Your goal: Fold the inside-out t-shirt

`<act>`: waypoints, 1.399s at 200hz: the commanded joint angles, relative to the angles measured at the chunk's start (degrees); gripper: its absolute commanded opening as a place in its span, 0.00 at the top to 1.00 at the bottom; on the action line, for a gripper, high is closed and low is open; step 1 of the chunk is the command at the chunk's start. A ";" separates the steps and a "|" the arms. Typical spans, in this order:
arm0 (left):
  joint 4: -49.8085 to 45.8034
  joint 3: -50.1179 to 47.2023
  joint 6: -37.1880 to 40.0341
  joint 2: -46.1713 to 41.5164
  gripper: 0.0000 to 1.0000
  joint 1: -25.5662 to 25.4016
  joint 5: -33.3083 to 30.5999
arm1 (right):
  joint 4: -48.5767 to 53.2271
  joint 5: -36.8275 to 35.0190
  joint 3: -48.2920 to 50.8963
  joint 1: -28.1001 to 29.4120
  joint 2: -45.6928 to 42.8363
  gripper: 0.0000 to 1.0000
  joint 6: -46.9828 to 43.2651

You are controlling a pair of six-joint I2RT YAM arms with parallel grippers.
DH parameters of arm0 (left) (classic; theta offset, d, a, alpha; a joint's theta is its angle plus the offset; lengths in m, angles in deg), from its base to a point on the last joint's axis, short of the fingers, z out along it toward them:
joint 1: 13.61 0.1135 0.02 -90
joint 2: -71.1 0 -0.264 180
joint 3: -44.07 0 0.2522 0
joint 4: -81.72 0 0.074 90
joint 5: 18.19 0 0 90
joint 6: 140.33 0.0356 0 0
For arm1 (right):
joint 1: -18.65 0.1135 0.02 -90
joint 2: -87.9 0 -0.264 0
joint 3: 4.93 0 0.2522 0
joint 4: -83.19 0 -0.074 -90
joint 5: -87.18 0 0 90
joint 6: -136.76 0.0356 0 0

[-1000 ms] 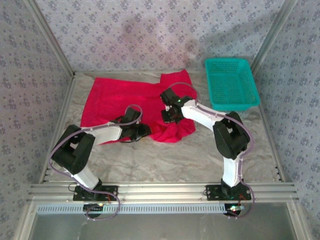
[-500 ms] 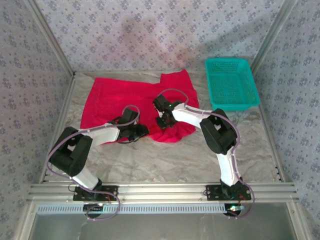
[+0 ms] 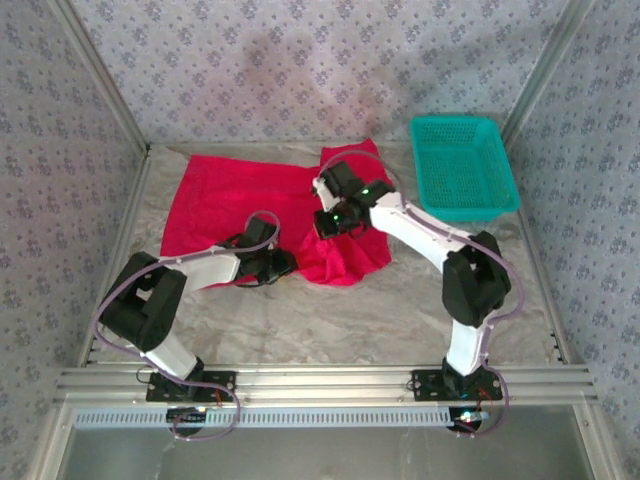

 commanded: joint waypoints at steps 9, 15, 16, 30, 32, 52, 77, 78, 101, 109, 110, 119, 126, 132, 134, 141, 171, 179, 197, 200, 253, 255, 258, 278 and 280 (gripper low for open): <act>0.37 1.68 -0.54 0.56 0.66 0.18 1.24 | -8.62 27.70 2.95 -8.68 2.72 1.00 8.70; 0.37 1.57 -0.54 0.59 0.66 0.17 1.32 | -9.70 30.05 2.65 -10.03 4.69 1.00 10.43; 0.37 1.58 -0.54 0.58 0.66 0.17 1.29 | -10.20 30.55 2.49 -10.30 5.34 1.00 10.89; 0.46 1.41 -0.62 0.40 0.66 0.13 1.32 | -8.98 31.25 -0.45 -12.73 11.05 0.96 12.43; 0.46 1.39 -0.62 0.39 0.66 0.14 1.27 | -8.26 30.98 -1.10 -13.00 11.89 0.92 12.45; 0.12 1.21 -0.55 -0.09 0.66 0.17 1.19 | 0.09 16.95 -7.19 -14.04 17.24 0.71 11.31; -0.81 0.97 -0.20 -1.55 0.66 0.20 0.37 | 3.79 -0.06 -8.47 -11.92 15.52 0.61 9.47; -0.88 0.97 -0.19 -1.59 0.66 0.18 0.33 | 3.80 -0.50 -8.41 -11.81 15.37 0.61 9.38; -2.35 0.99 0.46 -3.01 0.66 0.34 -0.64 | 3.29 -8.50 -6.20 -8.54 11.24 0.66 8.22; -2.88 0.97 0.72 -3.47 0.66 0.44 -0.83 | 3.10 -10.84 -5.49 -7.07 10.02 0.70 7.97; -2.93 0.97 0.75 -3.52 0.66 0.48 -0.80 | 3.10 -11.17 -5.38 -6.84 9.85 0.70 7.97; -3.38 0.97 1.03 -4.11 0.66 0.66 -0.97 | 3.47 -14.21 -5.10 -5.00 8.89 0.71 7.97; -3.86 0.97 1.26 -4.47 0.66 0.86 -1.01 | 3.99 -16.62 -5.17 -3.56 8.59 0.71 7.82; -4.13 0.89 1.44 -4.89 0.66 1.09 -1.06 | 4.32 -18.50 -5.33 -2.28 8.56 0.71 7.27; -4.18 0.89 1.47 -4.97 0.66 1.13 -1.11 | 4.40 -18.94 -5.42 -1.90 8.61 0.71 6.98; -4.41 0.72 1.57 -5.37 0.66 1.46 -1.07 | 4.60 -20.52 -5.69 -0.57 8.94 0.71 6.02; -4.55 -0.23 1.63 -6.61 0.66 2.37 -0.94 | 7.10 -22.31 -9.95 3.33 13.62 0.70 2.30; -4.55 -0.47 1.65 -6.81 0.66 2.55 -0.94 | 7.58 -22.35 -11.40 3.95 15.12 0.69 1.03; -4.55 -0.87 1.61 -7.06 0.66 2.67 -0.86 | 7.19 -23.83 -13.10 4.93 18.20 0.65 -2.27; -4.55 -0.85 1.65 -7.08 0.66 2.64 -0.84 | 7.20 -24.21 -13.42 5.05 18.67 0.64 -2.77; -4.44 -1.07 1.57 -7.17 0.66 2.73 -0.80 | 9.09 -29.70 -16.28 4.49 23.70 0.63 -6.09; -4.46 -1.05 1.59 -7.17 0.66 2.72 -0.82 | 9.13 -29.69 -16.31 4.49 23.67 0.64 -6.11; -4.45 -1.04 1.65 -7.10 0.66 2.72 -0.83 | 9.17 -29.61 -16.21 4.47 23.59 0.67 -6.17; -4.46 -0.83 1.65 -6.82 0.66 2.73 -0.77 | 9.24 -29.78 -15.64 4.44 22.58 0.89 -6.22; -4.46 -0.80 1.66 -6.75 0.66 2.75 -0.77 | 9.19 -29.78 -15.53 4.42 22.44 0.91 -6.32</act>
